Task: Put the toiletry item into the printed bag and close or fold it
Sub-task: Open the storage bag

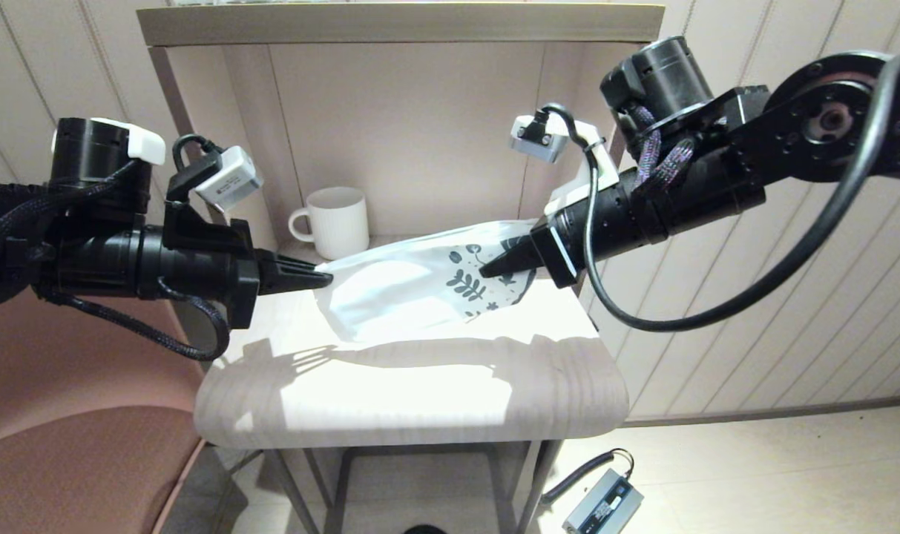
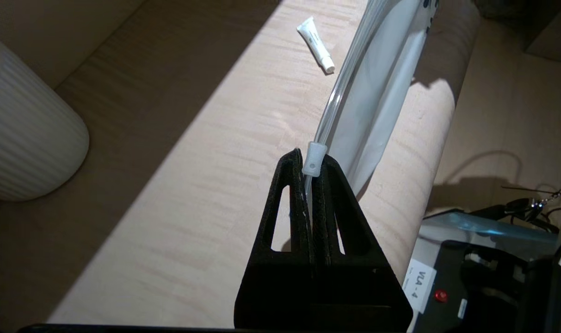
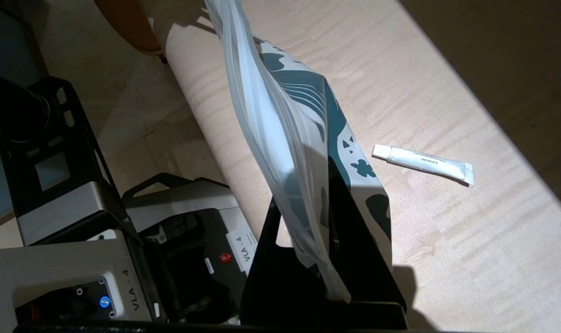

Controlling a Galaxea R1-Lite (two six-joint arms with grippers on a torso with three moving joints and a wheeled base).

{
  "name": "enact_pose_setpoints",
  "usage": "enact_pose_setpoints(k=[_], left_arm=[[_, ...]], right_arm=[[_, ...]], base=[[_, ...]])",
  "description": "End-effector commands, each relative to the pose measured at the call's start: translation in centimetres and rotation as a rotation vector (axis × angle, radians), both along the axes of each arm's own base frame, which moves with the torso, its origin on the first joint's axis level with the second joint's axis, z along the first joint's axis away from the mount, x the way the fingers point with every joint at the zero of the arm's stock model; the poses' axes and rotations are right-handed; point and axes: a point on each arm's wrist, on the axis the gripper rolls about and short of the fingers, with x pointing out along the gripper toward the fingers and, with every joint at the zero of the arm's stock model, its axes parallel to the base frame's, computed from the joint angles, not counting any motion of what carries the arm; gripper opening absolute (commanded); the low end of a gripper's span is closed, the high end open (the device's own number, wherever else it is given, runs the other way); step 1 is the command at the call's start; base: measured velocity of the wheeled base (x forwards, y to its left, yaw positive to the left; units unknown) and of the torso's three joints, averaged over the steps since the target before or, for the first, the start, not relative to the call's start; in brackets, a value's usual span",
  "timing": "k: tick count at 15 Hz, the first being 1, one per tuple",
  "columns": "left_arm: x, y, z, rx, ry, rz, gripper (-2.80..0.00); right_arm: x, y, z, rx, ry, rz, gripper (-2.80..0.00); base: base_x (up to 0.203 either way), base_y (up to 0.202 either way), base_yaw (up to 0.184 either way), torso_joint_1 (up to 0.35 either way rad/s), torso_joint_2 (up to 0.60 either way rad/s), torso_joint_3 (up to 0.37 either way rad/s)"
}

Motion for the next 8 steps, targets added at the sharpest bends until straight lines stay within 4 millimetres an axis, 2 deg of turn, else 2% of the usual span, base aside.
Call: enact_pose_setpoints(k=[1,8], left_arm=[[0.30,-0.06,-0.06,-0.003,0.003,-0.002,-2.80],[0.18,-0.04,0.30,-0.003,-0.012,0.024,-2.80]], right_arm=[[0.02,0.02,-0.12,-0.003,0.006,0.004,-2.80],[-0.08,0.02,-0.08,-0.001,0.005,0.006,-2.80]], base=[[0.000,0.000,0.000,0.000,0.00,0.000],[0.000,0.000,0.000,0.000,0.00,0.000]])
